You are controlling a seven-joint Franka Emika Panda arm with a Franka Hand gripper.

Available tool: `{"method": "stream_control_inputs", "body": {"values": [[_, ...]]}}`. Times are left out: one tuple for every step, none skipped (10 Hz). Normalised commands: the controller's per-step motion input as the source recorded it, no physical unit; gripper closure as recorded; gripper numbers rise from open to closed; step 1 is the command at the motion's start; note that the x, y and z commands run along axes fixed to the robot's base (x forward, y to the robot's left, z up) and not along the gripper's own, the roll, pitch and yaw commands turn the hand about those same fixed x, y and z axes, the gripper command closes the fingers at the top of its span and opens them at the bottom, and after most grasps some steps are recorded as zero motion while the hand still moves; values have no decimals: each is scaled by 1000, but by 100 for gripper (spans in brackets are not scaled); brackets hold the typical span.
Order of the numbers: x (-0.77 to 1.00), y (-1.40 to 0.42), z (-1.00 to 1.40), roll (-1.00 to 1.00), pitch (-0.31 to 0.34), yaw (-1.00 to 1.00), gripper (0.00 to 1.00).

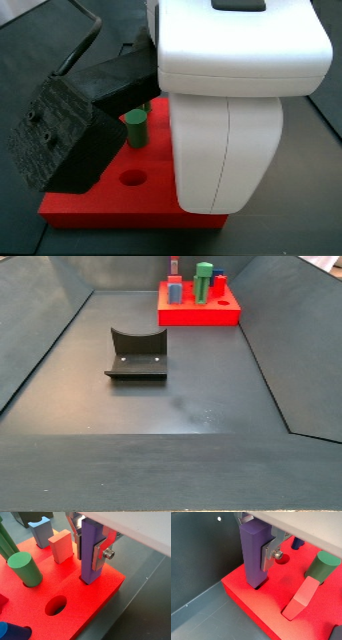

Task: Pick up the rectangle object. Move up. Move to above the board. Insert the rectangle object.
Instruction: Insert the rectangle object.

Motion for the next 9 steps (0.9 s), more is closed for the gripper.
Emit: {"method": "stream_control_inputs", "body": {"values": [[-160, 11, -60, 11, 0, 0, 100], [-114, 3, -31, 0, 0, 0, 100], [-100, 0, -43, 0, 0, 0, 100], [-17, 0, -46, 0, 0, 0, 100], [0, 0, -71, 0, 0, 0, 100], [0, 0, -60, 0, 0, 0, 100], [20, 80, -60, 0, 0, 0, 100], [0, 43, -31, 0, 0, 0, 100], [0, 46, -31, 0, 0, 51, 100]]}}
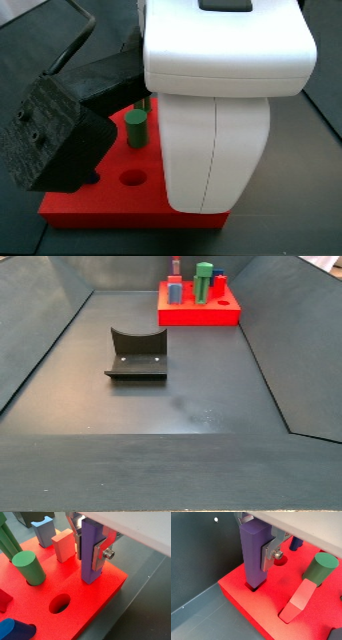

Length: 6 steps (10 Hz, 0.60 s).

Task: Pick up the rectangle object. Move up. Move to above the board. Insert the rectangle object.
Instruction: Insert the rectangle object.

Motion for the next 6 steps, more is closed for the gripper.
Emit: {"method": "stream_control_inputs", "body": {"values": [[0, 3, -11, 0, 0, 74, 100], [63, 0, -57, 11, 3, 77, 100], [51, 0, -71, 3, 4, 80, 100], [120, -9, -20, 17, 13, 97, 100], [246, -37, -49, 20, 31, 134, 100], [389, -69, -151, 0, 27, 151, 100]]}}
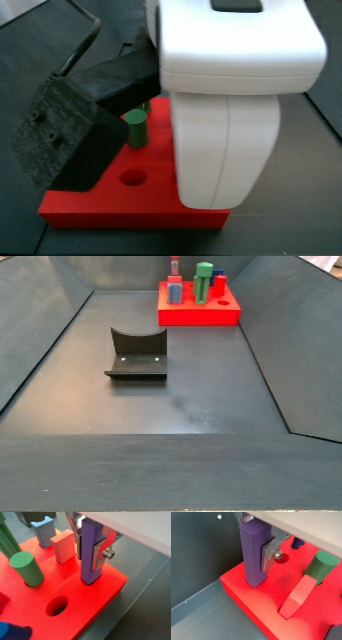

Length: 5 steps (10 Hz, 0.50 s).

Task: Pick up the rectangle object. Move up. Move to above the board. Insert the rectangle object.
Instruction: Insert the rectangle object.

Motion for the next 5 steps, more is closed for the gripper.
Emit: {"method": "stream_control_inputs", "body": {"values": [[146, -29, -214, 49, 37, 109, 100], [0, -34, -283, 157, 43, 100, 100], [0, 0, -237, 141, 36, 109, 100], [0, 0, -129, 184, 47, 77, 100], [-46, 0, -643, 239, 0, 103, 100]]}}
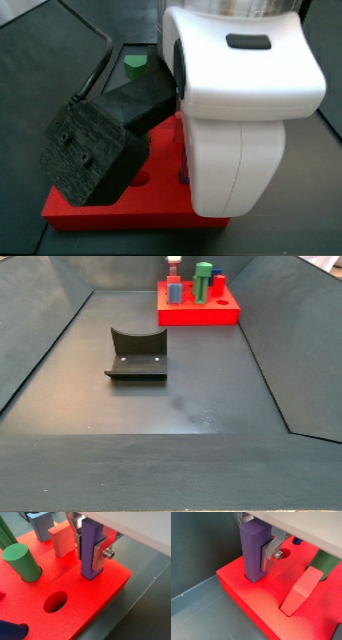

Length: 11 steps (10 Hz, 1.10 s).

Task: Pick up the rectangle object. Move up. Move to above the board. Insert the rectangle object.
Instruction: Insert the rectangle object.

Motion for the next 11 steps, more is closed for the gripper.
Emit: {"method": "stream_control_inputs", "body": {"values": [[-63, 0, -946, 167, 0, 37, 100], [-57, 0, -1000, 107, 17, 0, 100], [-43, 0, -974, 59, 0, 0, 100], [0, 0, -197, -136, -61, 0, 100], [0, 0, 0, 4, 0, 0, 100], [0, 0, -46, 17, 3, 0, 100], [0, 0, -86, 0, 0, 0, 100], [0, 0, -117, 0, 0, 0, 100], [0, 0, -14, -6, 0, 0, 100], [0, 0, -29, 0, 0, 0, 100], [-97, 0, -663, 116, 0, 0, 100]]}}
